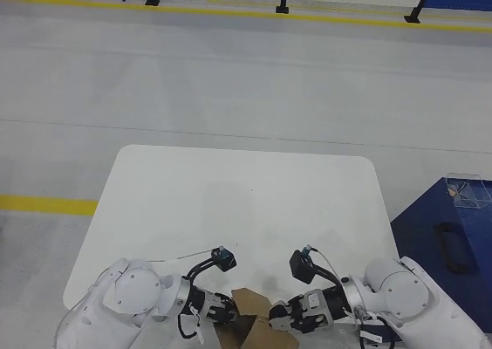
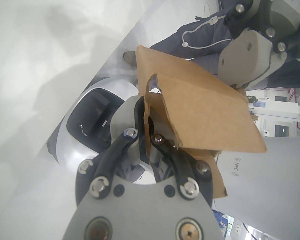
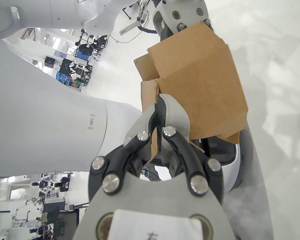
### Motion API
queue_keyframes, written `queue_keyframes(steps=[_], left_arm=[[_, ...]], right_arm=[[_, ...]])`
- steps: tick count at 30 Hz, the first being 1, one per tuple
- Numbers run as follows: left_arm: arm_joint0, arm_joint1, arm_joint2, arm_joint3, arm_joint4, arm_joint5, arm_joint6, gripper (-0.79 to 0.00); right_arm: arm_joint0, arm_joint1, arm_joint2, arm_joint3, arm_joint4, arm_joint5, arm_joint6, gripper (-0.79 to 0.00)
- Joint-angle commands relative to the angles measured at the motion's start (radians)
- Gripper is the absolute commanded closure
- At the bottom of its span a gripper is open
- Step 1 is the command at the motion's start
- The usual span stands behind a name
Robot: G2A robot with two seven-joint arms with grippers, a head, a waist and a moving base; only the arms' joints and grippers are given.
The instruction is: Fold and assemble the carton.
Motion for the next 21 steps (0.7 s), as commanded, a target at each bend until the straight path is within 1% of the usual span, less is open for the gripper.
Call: queue_keyframes(steps=[1,3,7,14,15,16,17,18,19,20,21], left_arm=[[0.011,0.005,-0.018,-0.009,-0.013,0.001,0.012,0.0],[0.023,0.009,-0.034,-0.013,-0.044,0.005,0.021,0.0],[0.042,0.013,-0.073,-0.011,-0.119,0.033,0.072,0.0],[0.042,0.013,-0.073,-0.011,-0.119,0.033,0.072,0.0],[0.042,0.013,-0.073,-0.011,-0.119,0.033,0.072,0.0],[0.051,0.013,-0.069,0.001,-0.131,0.061,0.077,0.0],[0.051,0.012,-0.068,0.0,-0.15,0.104,0.082,0.0],[0.046,0.012,-0.065,-0.008,-0.161,0.115,0.082,0.0],[0.048,0.011,-0.065,-0.004,-0.188,0.122,0.082,0.0],[0.046,0.009,-0.065,0.016,-0.264,0.162,0.069,0.0],[0.037,0.007,-0.073,0.027,-0.323,0.182,0.075,0.0]], right_arm=[[-0.003,0.001,0.008,0.0,-0.004,0.0,-0.014,-0.785],[-0.003,0.001,0.008,0.0,-0.004,0.0,-0.014,-0.785],[-0.003,0.001,0.008,0.0,-0.004,0.0,-0.014,-0.785],[-0.003,0.001,0.008,-0.001,-0.011,0.003,-0.017,-0.785],[-0.005,0.002,0.014,-0.012,-0.047,0.019,-0.033,-0.785],[-0.007,0.002,0.029,-0.026,-0.086,0.033,-0.07,-0.785],[-0.016,0.004,0.052,-0.038,-0.128,0.046,-0.122,-0.785],[-0.032,0.005,0.082,-0.05,-0.162,0.065,-0.185,-0.785],[-0.047,0.007,0.1,-0.059,-0.173,0.074,-0.222,-0.785],[-0.078,0.01,0.137,-0.075,-0.167,0.08,-0.277,-0.785],[-0.099,0.012,0.169,-0.08,-0.154,0.077,-0.304,-0.785]])
